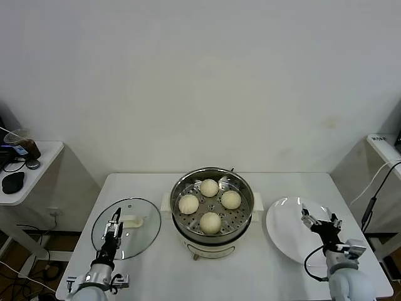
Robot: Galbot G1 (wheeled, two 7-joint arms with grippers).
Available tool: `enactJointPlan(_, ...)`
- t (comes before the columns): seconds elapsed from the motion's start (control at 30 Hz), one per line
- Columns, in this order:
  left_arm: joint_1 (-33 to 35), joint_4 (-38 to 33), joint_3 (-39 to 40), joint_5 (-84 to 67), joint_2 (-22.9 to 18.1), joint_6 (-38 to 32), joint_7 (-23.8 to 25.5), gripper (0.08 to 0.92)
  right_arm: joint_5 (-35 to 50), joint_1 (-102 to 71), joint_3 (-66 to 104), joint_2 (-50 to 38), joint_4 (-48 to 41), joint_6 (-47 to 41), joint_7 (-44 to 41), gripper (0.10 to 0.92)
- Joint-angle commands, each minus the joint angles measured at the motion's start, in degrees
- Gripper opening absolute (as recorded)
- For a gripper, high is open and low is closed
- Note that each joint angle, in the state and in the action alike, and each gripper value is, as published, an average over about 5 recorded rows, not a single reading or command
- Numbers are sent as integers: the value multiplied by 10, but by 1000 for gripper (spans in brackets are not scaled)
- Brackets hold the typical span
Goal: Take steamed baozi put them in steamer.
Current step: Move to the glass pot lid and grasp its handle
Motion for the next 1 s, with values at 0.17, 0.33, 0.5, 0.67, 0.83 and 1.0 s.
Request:
enactJointPlan(0.17,-60,85,23,40,15,30,12,823,-15,-15,-3,12,1,0,0,823)
enactJointPlan(0.33,-68,89,31,26,13,37,26,823,-16,-16,-2,13,-2,3,0,823)
enactJointPlan(0.5,-82,100,36,11,7,53,36,823,-19,-17,-6,15,-5,7,0,823)
enactJointPlan(0.67,-92,108,37,-5,4,57,35,823,-21,-19,-7,17,-8,9,0,823)
enactJointPlan(0.83,-106,115,39,-22,2,63,33,823,-25,-21,-8,19,-9,11,0,823)
enactJointPlan(1.0,-122,125,46,-49,1,66,39,823,-27,-24,-8,21,-9,13,0,823)
